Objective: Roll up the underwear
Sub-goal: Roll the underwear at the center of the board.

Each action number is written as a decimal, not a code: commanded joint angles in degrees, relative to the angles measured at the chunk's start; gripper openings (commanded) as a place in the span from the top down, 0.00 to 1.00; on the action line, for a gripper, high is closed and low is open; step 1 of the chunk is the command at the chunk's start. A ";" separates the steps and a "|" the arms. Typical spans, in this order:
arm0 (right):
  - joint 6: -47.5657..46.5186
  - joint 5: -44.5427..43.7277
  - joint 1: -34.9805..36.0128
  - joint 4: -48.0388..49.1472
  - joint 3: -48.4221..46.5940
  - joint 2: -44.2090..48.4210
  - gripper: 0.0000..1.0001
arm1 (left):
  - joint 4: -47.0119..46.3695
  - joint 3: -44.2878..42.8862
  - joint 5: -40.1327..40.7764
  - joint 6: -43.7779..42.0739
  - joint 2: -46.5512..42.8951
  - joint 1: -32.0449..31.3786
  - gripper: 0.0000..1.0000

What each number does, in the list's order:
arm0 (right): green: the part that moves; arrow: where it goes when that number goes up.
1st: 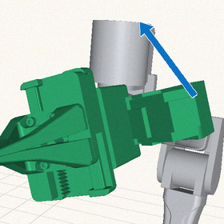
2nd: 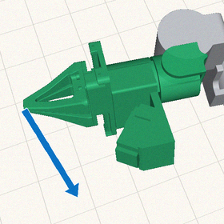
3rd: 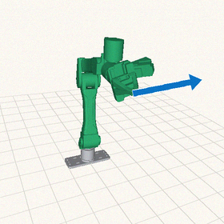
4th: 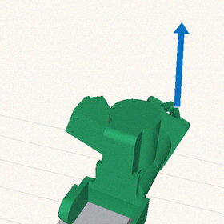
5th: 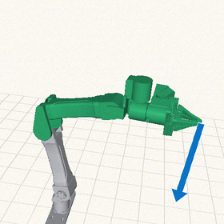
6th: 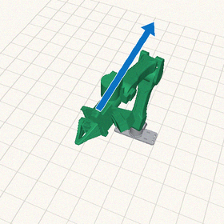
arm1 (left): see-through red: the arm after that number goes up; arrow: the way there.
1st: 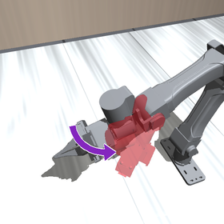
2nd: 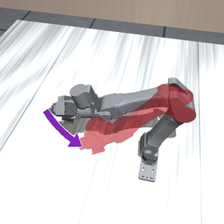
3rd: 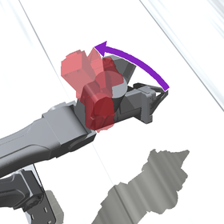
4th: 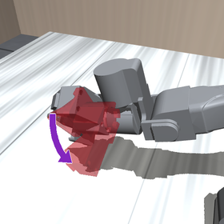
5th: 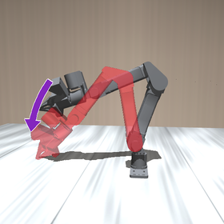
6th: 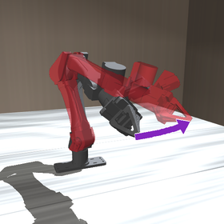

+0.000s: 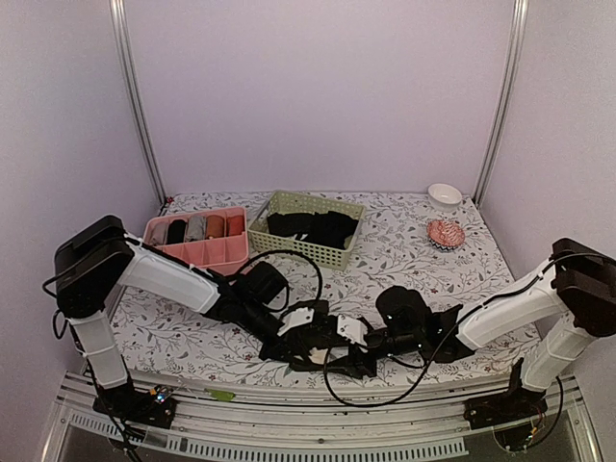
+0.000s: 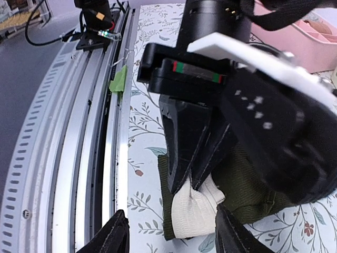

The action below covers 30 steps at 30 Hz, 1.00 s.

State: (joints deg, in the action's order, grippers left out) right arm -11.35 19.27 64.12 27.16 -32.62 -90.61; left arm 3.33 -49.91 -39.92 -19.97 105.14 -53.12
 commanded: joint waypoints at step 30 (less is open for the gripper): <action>-5.31 -1.17 4.20 -6.81 -7.40 -12.84 1.00 | -7.58 10.36 10.56 4.86 -16.40 1.87 0.48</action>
State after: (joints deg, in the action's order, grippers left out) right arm -21.85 11.81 68.58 25.34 -40.34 -103.68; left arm 2.24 -43.77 -37.80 -18.33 96.90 -51.86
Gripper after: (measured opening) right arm 0.055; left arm 0.450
